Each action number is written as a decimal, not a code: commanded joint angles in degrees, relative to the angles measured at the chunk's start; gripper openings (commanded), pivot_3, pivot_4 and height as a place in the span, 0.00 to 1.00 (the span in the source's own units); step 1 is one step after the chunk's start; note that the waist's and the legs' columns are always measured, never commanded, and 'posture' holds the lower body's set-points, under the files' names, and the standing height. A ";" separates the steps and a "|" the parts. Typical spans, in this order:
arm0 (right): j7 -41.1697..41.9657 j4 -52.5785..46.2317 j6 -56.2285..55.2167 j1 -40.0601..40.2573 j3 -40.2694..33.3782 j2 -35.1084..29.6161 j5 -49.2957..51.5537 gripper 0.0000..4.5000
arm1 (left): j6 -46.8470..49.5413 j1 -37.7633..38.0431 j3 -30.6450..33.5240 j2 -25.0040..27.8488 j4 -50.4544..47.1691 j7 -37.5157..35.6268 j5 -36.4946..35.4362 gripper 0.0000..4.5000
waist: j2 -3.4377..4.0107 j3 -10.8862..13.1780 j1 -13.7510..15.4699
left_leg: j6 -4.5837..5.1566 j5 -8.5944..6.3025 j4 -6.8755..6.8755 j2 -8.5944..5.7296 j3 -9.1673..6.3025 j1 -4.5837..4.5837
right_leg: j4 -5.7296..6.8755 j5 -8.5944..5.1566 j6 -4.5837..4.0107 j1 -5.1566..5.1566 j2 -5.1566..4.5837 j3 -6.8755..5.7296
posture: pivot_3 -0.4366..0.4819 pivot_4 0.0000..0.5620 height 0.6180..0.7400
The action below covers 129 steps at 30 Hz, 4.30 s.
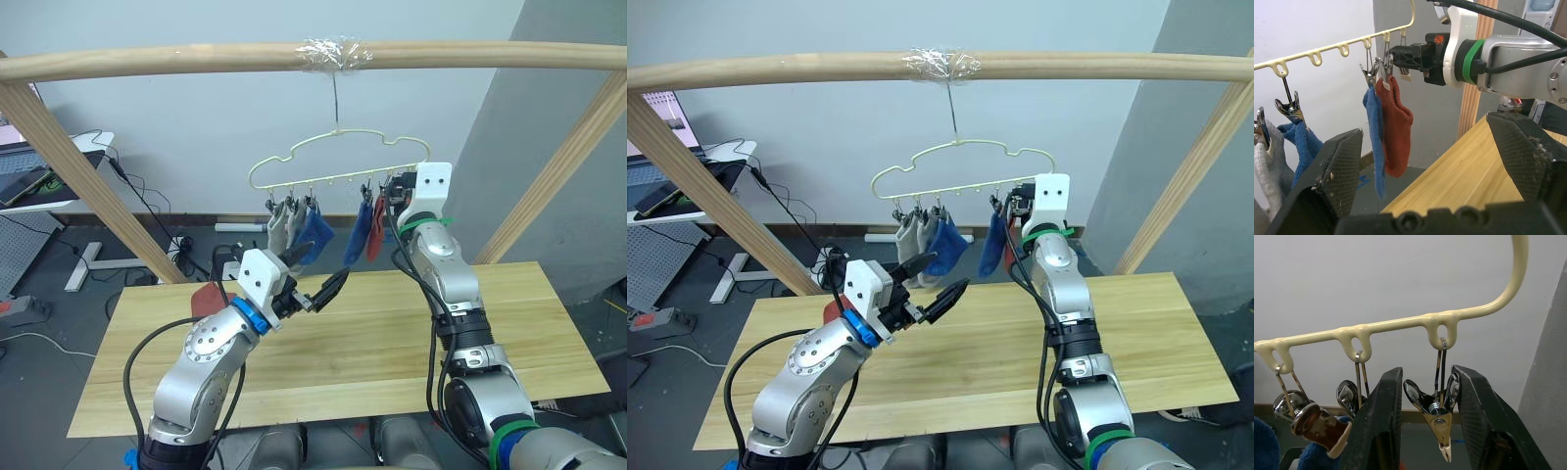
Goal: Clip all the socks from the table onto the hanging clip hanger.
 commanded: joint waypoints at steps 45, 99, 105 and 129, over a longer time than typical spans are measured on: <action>9.36 -25.80 49.08 -3.20 -10.23 -11.30 19.10 0.00 | -14.53 -18.08 9.20 11.75 80.74 -4.32 17.81 0.80 | 0.10 -0.05 -0.51 | 0.01 0.00 -0.04 -0.03 -0.04 0.00 | 0.04 0.07 0.14 -0.06 -0.05 -0.05 | 0.38 0.24 1.00; 5.74 -30.63 75.79 -13.62 -25.61 -6.91 23.98 0.00 | -26.69 -29.71 -10.90 -17.89 48.34 -0.45 21.61 0.00 | 0.15 -0.03 -2.81 | 0.02 0.00 0.02 -0.04 0.02 -0.16 | -0.04 0.06 0.20 -0.07 -0.02 -0.02 | 0.29 0.26 1.00; 5.69 -29.58 74.57 -13.77 -26.13 -7.45 23.45 0.00 | -26.10 -27.36 -11.39 -16.54 45.44 -1.45 21.99 0.00 | 0.15 -0.03 -2.90 | 0.02 0.00 0.00 -0.05 0.01 -0.16 | -0.05 0.05 0.21 -0.07 -0.02 -0.02 | 0.29 0.26 1.00; 5.77 -29.82 75.08 -13.49 -25.39 -5.79 23.40 0.00 | -28.57 -28.28 -11.74 -17.42 44.76 2.37 24.58 0.00 | 0.16 -0.04 -2.90 | 0.02 0.00 0.03 -0.07 0.00 -0.16 | -0.02 0.06 0.22 -0.06 -0.03 -0.02 | 0.30 0.22 1.00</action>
